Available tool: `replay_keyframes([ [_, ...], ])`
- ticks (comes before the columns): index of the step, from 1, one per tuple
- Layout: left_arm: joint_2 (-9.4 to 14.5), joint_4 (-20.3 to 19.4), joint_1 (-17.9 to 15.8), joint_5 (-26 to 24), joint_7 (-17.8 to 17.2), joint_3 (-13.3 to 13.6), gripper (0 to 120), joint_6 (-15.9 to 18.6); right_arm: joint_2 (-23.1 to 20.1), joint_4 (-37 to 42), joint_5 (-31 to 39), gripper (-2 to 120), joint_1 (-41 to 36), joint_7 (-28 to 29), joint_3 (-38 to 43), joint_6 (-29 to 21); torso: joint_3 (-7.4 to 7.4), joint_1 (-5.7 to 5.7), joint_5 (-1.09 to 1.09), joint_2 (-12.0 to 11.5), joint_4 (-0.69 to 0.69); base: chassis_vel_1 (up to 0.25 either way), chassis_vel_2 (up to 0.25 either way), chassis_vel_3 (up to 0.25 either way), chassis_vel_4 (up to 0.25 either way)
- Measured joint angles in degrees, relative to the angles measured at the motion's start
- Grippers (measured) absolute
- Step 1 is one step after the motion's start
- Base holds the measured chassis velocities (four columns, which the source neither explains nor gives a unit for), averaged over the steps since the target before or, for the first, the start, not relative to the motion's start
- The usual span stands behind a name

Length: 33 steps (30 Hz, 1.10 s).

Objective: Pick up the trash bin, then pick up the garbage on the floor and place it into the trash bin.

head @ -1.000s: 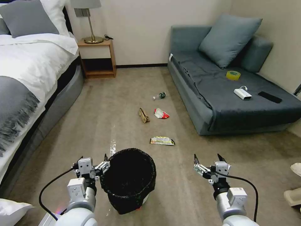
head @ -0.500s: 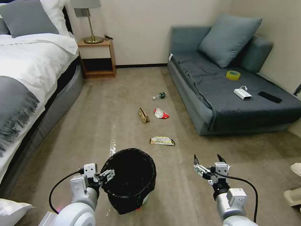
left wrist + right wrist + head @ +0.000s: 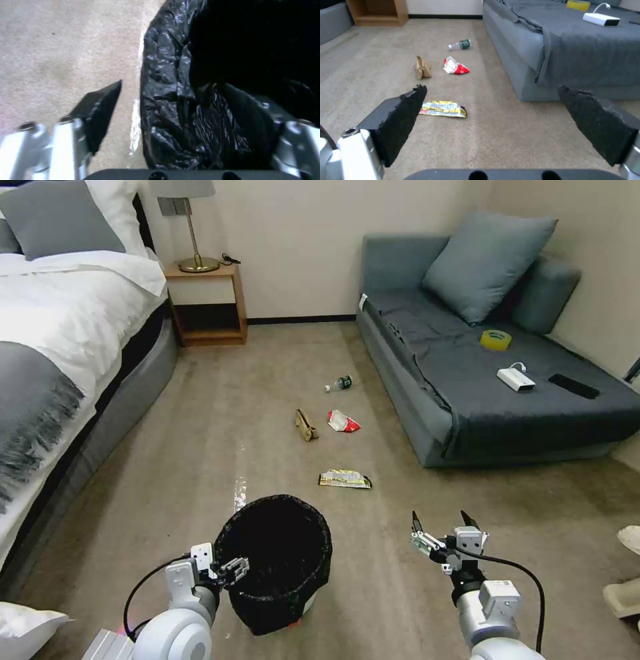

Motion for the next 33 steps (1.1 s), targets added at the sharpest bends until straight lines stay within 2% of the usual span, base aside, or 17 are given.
replay_keyframes([
  [2, 0.0, 0.6, -0.1, 0.1, 0.7, 0.2, 66, -0.4, 0.1, -0.1, 0.0, 100, 0.0, 0.0, 0.1, 0.1, 0.0, 0.0, 0.0, 0.0, 0.0, 0.0, 0.0, 0.0, 0.0],
  [4, 0.0, 0.7, -0.1, 0.1, 0.8, 0.2, 64, -0.5, 0.1, -0.1, 0.0, 100, 0.0, 0.0, 0.1, 0.1, 0.0, 0.0, 0.0, 0.0, 0.0, 0.0, 0.0, 0.0, 0.0],
  [6, -0.1, 0.8, -0.2, -0.1, 1.1, 0.4, 50, -0.6, 0.2, -0.1, 0.0, 100, 0.0, 0.0, 0.2, 0.2, 0.0, 0.0, 0.0, 0.0, 0.0, 0.0, 0.0, 0.0, 0.0],
  [7, -0.1, 0.8, -0.2, -0.1, 1.1, 0.4, 50, -0.6, 0.2, -0.1, 0.0, 100, 0.0, 0.0, 0.2, 0.2, 0.0, 0.0, 0.0, 0.0, 0.0, 0.0, 0.0, 0.0, 0.0],
  [9, -0.1, 0.9, -0.2, -0.2, 1.4, 0.4, 40, -0.8, 0.4, -0.2, 0.0, 100, 0.1, 0.0, 0.3, 0.4, 0.0, 0.0, 0.0, 0.0, 0.0, 0.0, 0.0, 0.0, 0.0],
  [12, -0.1, 1.0, -0.2, -0.2, 1.8, 0.4, 34, -1.2, 0.6, -0.2, -0.1, 100, 0.0, 0.0, 0.3, 0.4, 0.0, 0.0, 0.0, 0.0, 0.0, 0.0, 0.0, 0.0, 0.0],
  [17, -0.1, 1.0, 0.2, 0.0, 2.6, 0.1, 11, -2.1, 0.9, 0.0, -0.2, 100, -0.1, 0.0, 0.1, 0.6, 0.0, 0.0, 0.0, 0.0, 0.0, 0.0, 0.0, 0.0, 0.0],
  [22, -0.1, 0.3, 0.8, 0.6, 4.0, -0.4, 3, -3.7, 0.9, 0.3, 0.0, 100, -0.2, -0.3, -0.1, 1.0, 0.0, 0.0, 0.01, 0.0, 0.0, 0.0, 0.0, 0.0, 0.0],
  [28, -0.1, -0.6, 1.4, 0.6, 4.7, -1.4, 3, -5.0, 0.8, 0.3, 0.1, 100, -0.2, -1.6, -0.3, 3.2, 0.0, 0.0, 0.0, 0.0, 0.0, 0.0, 0.0, 0.0, 0.0],
  [33, 0.3, -1.8, 1.8, -0.4, 5.1, -3.2, 3, -5.3, 0.4, 0.1, 0.2, 100, 0.1, -2.5, -0.3, 5.6, 0.0, 0.0, 0.0, 0.0, 0.0, 0.0, 0.0, 0.0, 0.0],
])
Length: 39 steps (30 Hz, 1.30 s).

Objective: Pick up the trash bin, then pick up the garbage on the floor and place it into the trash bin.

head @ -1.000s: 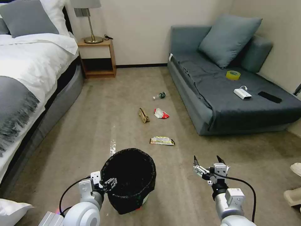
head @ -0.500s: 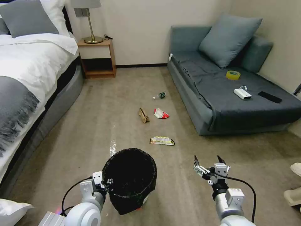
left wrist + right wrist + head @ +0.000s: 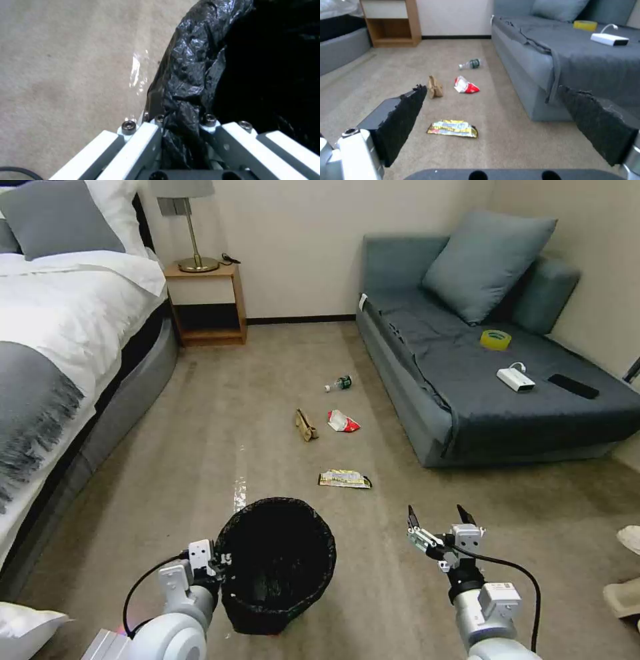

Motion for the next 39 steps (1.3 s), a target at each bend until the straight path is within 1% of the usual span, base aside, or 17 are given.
replay_keyframes([
  [1, 0.3, -0.7, 0.0, -0.6, 0.1, -1.1, 3, 0.0, -0.6, 0.3, 0.3, 100, 0.1, -0.2, 0.3, 0.1, 0.0, 0.0, 0.01, 0.0, 0.0, 0.0, 0.0, 0.0, 0.0],
  [3, 0.9, -1.6, 0.0, -1.7, 0.2, -2.3, 3, 0.1, -2.0, 0.9, 1.2, 100, 0.1, -0.5, 0.9, -0.3, 0.0, 0.0, 0.0, 0.0, 0.0, 0.0, 0.0, 0.0, 0.0],
  [7, 1.2, -2.1, 0.0, -2.1, 0.2, -2.7, 3, 0.2, -2.5, 1.2, 1.6, 100, 0.1, -0.7, 1.2, -0.6, 0.0, 0.0, 0.0, 0.0, 0.0, 0.0, 0.0, 0.0, 0.0],
  [10, 2.2, -3.4, 0.1, -3.4, 0.2, -4.8, 3, 0.6, -5.6, 2.6, 5.6, 100, -0.3, -1.8, 1.9, -2.0, 0.0, 0.0, 0.0, 0.0, 0.0, 0.0, 0.0, 0.0, 0.0],
  [11, 2.2, -3.4, 0.1, -3.4, 0.2, -4.8, 3, 0.6, -5.6, 2.6, 5.6, 100, -0.3, -1.8, 1.9, -2.0, 0.0, 0.0, 0.0, 0.0, 0.0, 0.0, 0.0, 0.0, 0.0],
  [13, 2.7, -3.9, 0.3, -4.2, 0.2, -5.9, 3, 0.9, -6.9, 2.8, 7.1, 100, -0.3, -1.6, 2.0, -2.4, 0.0, 0.0, 0.0, 0.0, 0.0, 0.0, 0.0, 0.0, 0.0],
  [14, 2.7, -3.9, 0.3, -4.2, 0.2, -5.9, 3, 0.9, -6.9, 2.8, 7.1, 100, -0.3, -1.6, 2.0, -2.4, 0.0, 0.0, 0.0, 0.0, 0.0, 0.0, 0.0, 0.0, 0.0],
  [18, 3.6, -5.1, 0.5, -6.0, 0.2, -8.2, 2, 1.4, -8.9, 2.8, 8.5, 100, -0.1, -1.4, 2.1, -2.6, 0.0, 0.0, 0.0, 0.0, 0.0, 0.0, 0.0, 0.0, 0.0],
  [22, 4.1, -5.7, 0.7, -6.6, 0.2, -9.2, 2, 1.5, -9.6, 2.8, 8.5, 100, 0.3, -1.3, 1.7, -2.7, 0.0, 0.0, 0.0, 0.0, 0.0, 0.0, 0.0, 0.0, 0.0],
  [32, 3.9, -5.8, 0.8, -6.8, 0.2, -10.6, 2, 1.4, -9.7, 2.7, 7.6, 100, 0.3, -1.7, 1.4, -3.1, 0.0, 0.0, 0.0, 0.0, 0.0, 0.0, 0.0, 0.0, 0.0],
  [35, 3.8, -5.5, 0.5, -6.7, 0.3, -12.4, 2, 1.4, -9.7, 3.1, 7.1, 100, 0.2, -1.8, 1.1, -4.5, 0.0, 0.0, 0.0, 0.0, 0.0, 0.0, 0.0, 0.0, 0.0],
  [36, 3.8, -5.5, 0.5, -6.7, 0.3, -12.4, 2, 1.4, -9.7, 3.1, 7.1, 100, 0.2, -1.8, 1.1, -4.5, 0.0, 0.0, 0.0, 0.0, 0.0, 0.0, 0.0, 0.0, 0.0],
  [39, 3.7, -5.3, 0.4, -6.9, 0.6, -14.1, 2, 1.3, -9.8, 3.3, 6.7, 100, 0.4, -2.0, 0.7, -5.2, 0.0, 0.0, 0.0, 0.0, 0.0, 0.0, 0.0, 0.0, 0.0],
])
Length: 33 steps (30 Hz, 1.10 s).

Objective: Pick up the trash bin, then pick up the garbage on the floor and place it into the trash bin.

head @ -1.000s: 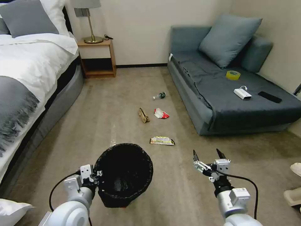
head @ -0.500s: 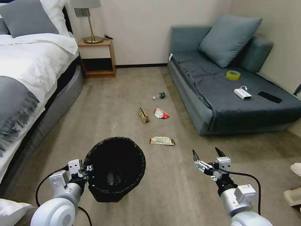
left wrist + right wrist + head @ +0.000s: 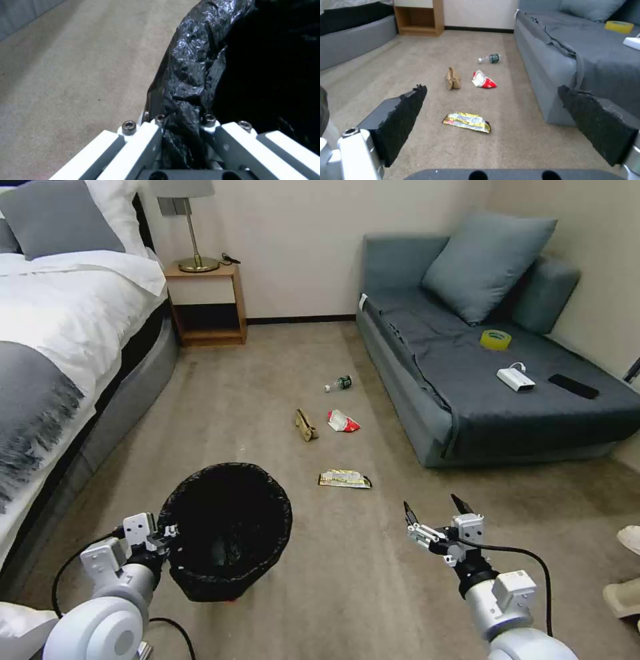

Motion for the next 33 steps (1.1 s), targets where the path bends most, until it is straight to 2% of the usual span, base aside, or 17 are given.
replay_keyframes([
  [17, -0.4, -0.2, -0.6, -0.6, 0.1, -4.0, 2, -0.3, -0.4, -0.5, 0.0, 100, 0.2, -1.5, -0.3, 0.8, 0.0, 0.0, 0.0, 0.0, 0.0, -0.014, 0.015, 0.015, -0.018],
  [23, 0.0, -0.4, -1.0, -1.1, 0.2, -5.6, 2, -0.4, -0.3, -0.5, -0.1, 100, 0.2, -1.7, -0.5, 0.9, 0.0, 0.0, 0.0, 0.0, -0.01, -0.147, 0.162, 0.156, -0.162],
  [33, -0.1, -0.5, -0.8, -1.2, 0.2, -6.3, 2, -0.6, -0.1, -0.6, -0.1, 100, 0.2, -1.9, -0.8, 1.1, 0.0, 0.0, 0.0, 0.0, 0.0, -0.177, 0.184, 0.181, -0.183],
])
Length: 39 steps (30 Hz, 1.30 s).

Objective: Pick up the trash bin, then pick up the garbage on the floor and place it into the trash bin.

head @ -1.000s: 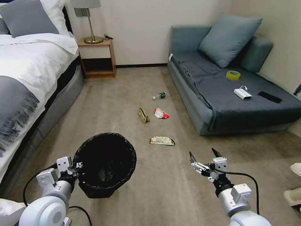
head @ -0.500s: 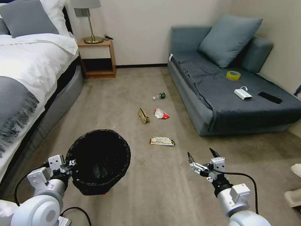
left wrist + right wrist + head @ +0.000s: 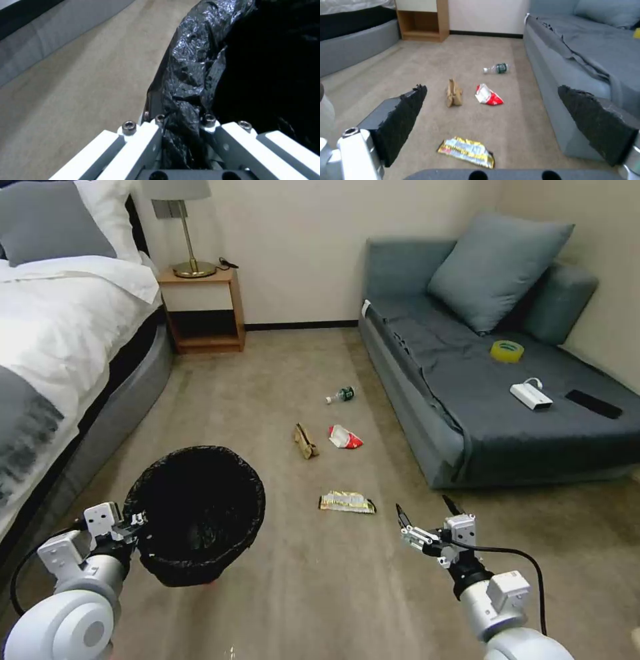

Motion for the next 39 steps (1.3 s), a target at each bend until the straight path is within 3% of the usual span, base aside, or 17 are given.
replay_keyframes([
  [16, 0.3, 0.2, 0.0, 0.1, 0.4, -1.0, 2, -0.2, -1.1, -3.3, 0.2, 100, 1.4, -0.4, -1.3, 1.1, 0.0, 0.0, 0.0, 0.0, 0.0, -0.18, 0.189, 0.183, -0.179],
  [24, 0.6, 0.7, -0.3, 0.4, 0.8, -1.0, 2, -0.2, -5.0, -8.3, 2.7, 100, 5.4, -0.4, -4.0, 1.9, 0.01, 0.01, 0.0, 0.0, -0.01, -0.1, 0.085, 0.083, -0.078],
  [28, 1.5, 1.2, -1.3, 0.9, 1.1, -0.6, 2, -0.3, -11.2, -13.6, 9.1, 100, 12.9, 0.7, -7.9, 0.0, 0.0, 0.0, 0.0, 0.0, 0.0, 0.006, -0.028, -0.017, 0.012],
  [35, 3.1, 1.0, -2.3, 2.1, 2.2, -1.0, 2, -0.6, -16.8, -25.6, 18.0, 100, 27.6, 0.8, -19.0, -1.7, 0.0, 0.0, 0.0, 0.0, -0.01, 0.002, -0.008, -0.005, 0.003],
  [39, 3.6, 0.9, -2.4, 2.2, 2.5, -1.4, 2, -0.6, -18.5, -35.5, 26.8, 100, 38.1, -4.7, -28.1, -6.7, 0.0, 0.01, 0.01, 0.0, 0.03, 0.0, 0.0, 0.0, 0.0],
])
